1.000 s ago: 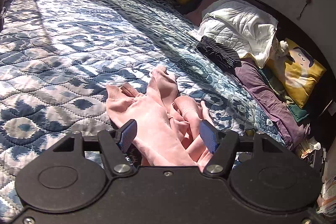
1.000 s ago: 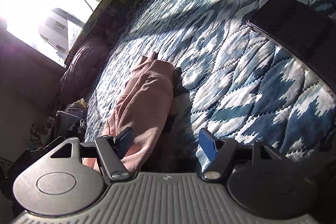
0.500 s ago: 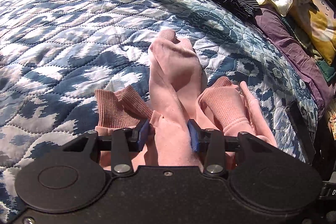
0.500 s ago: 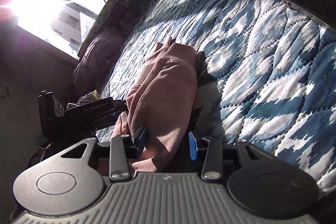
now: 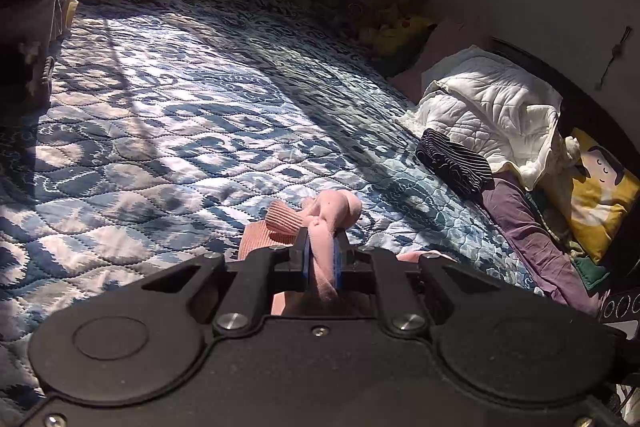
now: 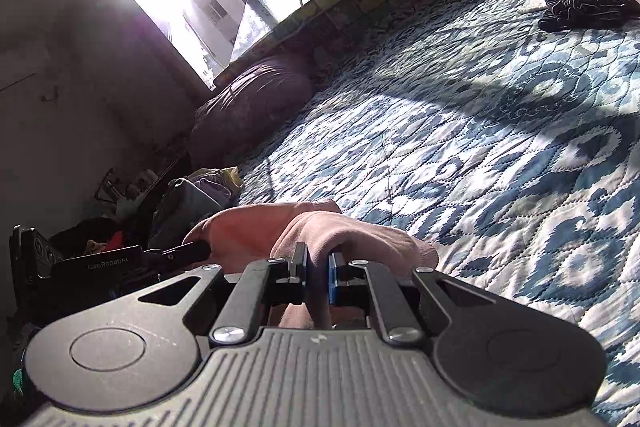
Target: Fold clothes
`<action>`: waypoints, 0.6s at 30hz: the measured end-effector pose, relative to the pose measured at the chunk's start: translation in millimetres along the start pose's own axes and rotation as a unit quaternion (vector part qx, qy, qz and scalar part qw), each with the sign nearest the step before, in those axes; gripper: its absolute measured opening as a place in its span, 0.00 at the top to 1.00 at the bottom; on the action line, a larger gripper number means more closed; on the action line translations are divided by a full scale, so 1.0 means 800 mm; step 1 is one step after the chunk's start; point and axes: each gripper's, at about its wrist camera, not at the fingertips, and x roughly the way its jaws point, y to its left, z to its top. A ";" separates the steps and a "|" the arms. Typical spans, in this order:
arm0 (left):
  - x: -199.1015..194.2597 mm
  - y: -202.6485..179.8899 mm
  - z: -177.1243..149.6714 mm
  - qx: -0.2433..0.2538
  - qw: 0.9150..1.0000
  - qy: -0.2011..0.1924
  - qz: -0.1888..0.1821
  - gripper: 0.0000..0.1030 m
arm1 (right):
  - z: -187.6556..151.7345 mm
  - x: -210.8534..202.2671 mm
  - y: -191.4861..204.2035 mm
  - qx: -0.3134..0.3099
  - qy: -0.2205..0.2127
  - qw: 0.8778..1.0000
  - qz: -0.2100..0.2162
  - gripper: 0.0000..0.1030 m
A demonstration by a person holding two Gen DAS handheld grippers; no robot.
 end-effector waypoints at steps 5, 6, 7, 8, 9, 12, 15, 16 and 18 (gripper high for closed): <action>-0.059 0.019 0.011 -0.042 0.996 -0.056 0.047 0.91 | 0.031 0.066 0.056 -0.063 0.017 0.998 0.008 0.89; -0.065 0.022 0.009 -0.041 0.995 -0.063 0.058 0.91 | 0.035 0.083 0.064 -0.074 0.023 0.997 0.003 0.89; -0.065 0.027 0.008 -0.041 0.995 -0.061 0.065 0.90 | 0.035 0.102 0.071 -0.084 0.039 0.996 -0.014 0.85; -0.060 0.036 0.005 -0.046 0.995 -0.048 0.073 0.79 | 0.034 0.120 0.074 -0.090 0.057 0.994 -0.038 0.76; -0.055 0.045 0.001 -0.052 0.994 -0.035 0.088 0.69 | 0.031 0.131 0.075 -0.097 0.071 0.991 -0.059 0.71; -0.066 0.072 -0.015 -0.073 0.991 -0.041 0.104 0.45 | 0.015 0.130 0.082 -0.123 0.080 0.987 -0.072 0.66; -0.086 0.098 -0.032 -0.104 0.988 -0.051 0.104 0.44 | -0.007 0.105 0.095 -0.163 0.071 0.982 -0.062 0.53; -0.091 0.105 -0.038 -0.114 0.986 -0.053 0.105 0.44 | -0.015 0.096 0.100 -0.180 0.068 0.979 -0.060 0.53; -0.103 0.120 -0.053 -0.145 0.982 -0.056 0.110 0.43 | -0.035 0.081 0.119 -0.228 0.067 0.970 -0.053 0.53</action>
